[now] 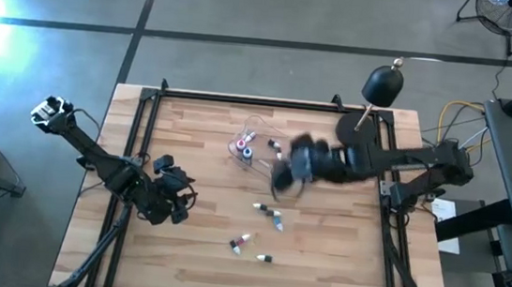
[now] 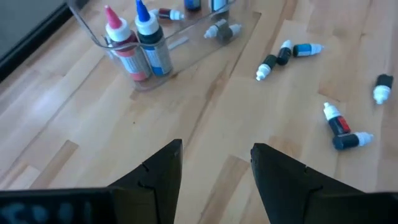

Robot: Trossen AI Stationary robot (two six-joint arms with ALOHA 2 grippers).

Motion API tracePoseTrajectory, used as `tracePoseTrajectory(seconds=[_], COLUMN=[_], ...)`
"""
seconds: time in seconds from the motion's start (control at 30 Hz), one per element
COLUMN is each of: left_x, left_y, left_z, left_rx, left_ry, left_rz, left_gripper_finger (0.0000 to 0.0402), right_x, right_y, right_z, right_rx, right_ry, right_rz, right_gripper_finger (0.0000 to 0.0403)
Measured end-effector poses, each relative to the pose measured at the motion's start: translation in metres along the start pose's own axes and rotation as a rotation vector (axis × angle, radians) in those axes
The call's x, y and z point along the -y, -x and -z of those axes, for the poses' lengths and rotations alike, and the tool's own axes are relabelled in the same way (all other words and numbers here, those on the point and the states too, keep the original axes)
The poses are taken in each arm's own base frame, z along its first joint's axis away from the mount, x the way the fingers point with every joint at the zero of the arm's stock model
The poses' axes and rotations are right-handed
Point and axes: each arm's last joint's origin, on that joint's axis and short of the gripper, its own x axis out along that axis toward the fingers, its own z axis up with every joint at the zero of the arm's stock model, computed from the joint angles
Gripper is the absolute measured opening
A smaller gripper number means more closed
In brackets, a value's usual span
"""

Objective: Pick & Place food coloring
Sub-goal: Put the bottom small black food coloring bottle into the transparent bin

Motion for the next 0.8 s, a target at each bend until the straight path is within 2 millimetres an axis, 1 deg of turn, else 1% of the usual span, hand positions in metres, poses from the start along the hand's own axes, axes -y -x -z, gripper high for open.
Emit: tracePoseTrajectory(seconds=[0.1, 0.27, 0.37, 0.43, 0.53, 0.63, 0.7, 0.8], left_x=[-0.001, -0.004, -0.006, -0.007, -0.008, -0.009, -0.009, -0.009], left_y=[-0.001, -0.005, -0.009, -0.010, -0.012, -0.013, -0.014, -0.014], left_z=[-0.001, -0.005, -0.008, -0.010, -0.011, -0.012, -0.013, -0.012], left_rx=[0.012, -0.002, -0.031, -0.044, -0.048, -0.049, -0.050, -0.060], left_ry=[0.010, 0.017, 0.008, 0.000, -0.019, -0.031, -0.031, -0.034], left_rz=[-0.013, -0.019, 0.002, 0.014, 0.017, 0.017, 0.016, 0.028], left_gripper_finger=[0.0165, 0.0165, 0.0165, 0.0165, 0.0165, 0.0165, 0.0165, 0.0165], right_x=[-0.013, -0.029, -0.042, -0.051, -0.064, -0.076, -0.080, -0.086], right_y=[0.004, -0.005, -0.012, -0.020, -0.035, -0.050, -0.059, -0.067], right_z=[0.033, 0.107, 0.149, 0.172, 0.200, 0.223, 0.233, 0.240], right_rx=[-0.156, -0.464, -0.594, -0.666, -0.767, -0.839, -0.861, -0.868], right_ry=[0.048, 0.072, 0.064, 0.072, 0.081, 0.102, 0.113, 0.117], right_rz=[-0.007, 0.096, 0.106, 0.101, 0.056, -0.023, -0.033, -0.026], right_gripper_finger=[0.0262, 0.0249, 0.0242, 0.0238, 0.0234, 0.0230, 0.0228, 0.0225])
